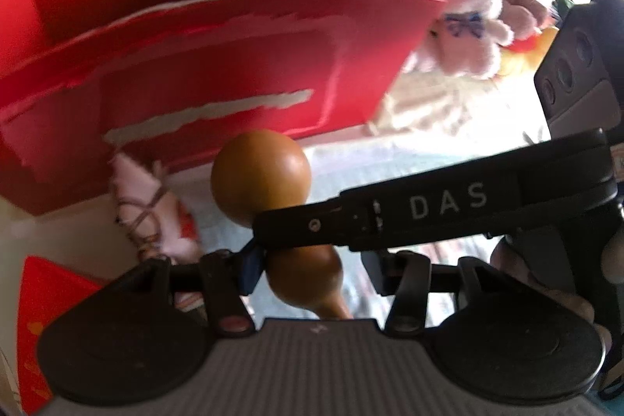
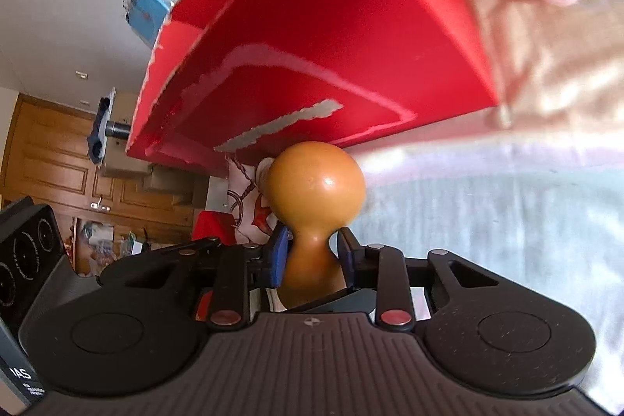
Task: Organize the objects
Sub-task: 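Grasp the orange gourd toy by its neck with the right tool, then lift the gourd toy and carry it into the red box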
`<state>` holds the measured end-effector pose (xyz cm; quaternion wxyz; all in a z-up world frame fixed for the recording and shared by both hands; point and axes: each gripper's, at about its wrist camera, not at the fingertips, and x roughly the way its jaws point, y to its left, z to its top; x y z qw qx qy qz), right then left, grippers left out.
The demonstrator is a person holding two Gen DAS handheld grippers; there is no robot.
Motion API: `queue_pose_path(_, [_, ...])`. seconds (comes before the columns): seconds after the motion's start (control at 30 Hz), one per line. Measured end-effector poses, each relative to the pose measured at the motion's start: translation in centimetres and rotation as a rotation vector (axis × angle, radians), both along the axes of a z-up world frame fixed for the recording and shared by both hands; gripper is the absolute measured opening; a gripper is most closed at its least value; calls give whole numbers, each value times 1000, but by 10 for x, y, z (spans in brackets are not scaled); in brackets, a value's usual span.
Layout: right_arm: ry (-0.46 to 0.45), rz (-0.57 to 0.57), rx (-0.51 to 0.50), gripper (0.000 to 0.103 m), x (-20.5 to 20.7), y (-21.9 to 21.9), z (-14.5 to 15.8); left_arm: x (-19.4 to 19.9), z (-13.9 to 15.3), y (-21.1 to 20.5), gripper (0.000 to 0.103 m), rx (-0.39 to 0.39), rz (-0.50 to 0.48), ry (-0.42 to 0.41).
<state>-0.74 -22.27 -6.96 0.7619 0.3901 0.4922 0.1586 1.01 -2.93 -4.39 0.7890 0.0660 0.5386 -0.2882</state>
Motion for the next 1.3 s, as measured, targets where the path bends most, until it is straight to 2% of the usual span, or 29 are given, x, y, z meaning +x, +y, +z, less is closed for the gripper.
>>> queue_pose_path(0.33, [-42, -123, -8, 31, -43, -49, 24, -23, 23, -52, 51, -37, -140, -56])
queue_pose_path(0.5, [-111, -181, -25, 31, -62, -74, 44, -32, 47, -72, 51, -70, -194, -111])
queue_pose_path(0.73, [-227, -232, -43, 31, -67, -81, 77, -38, 86, -89, 51, -97, -248, -230])
queue_pose_path(1.03, [-346, -216, -69, 31, -28, -66, 115, -17, 127, -80, 51, -124, -238, -349])
queue_pose_path(1.3, [-380, -147, -104, 31, 36, -40, 130, 35, 145, -47, 51, -119, -198, -372])
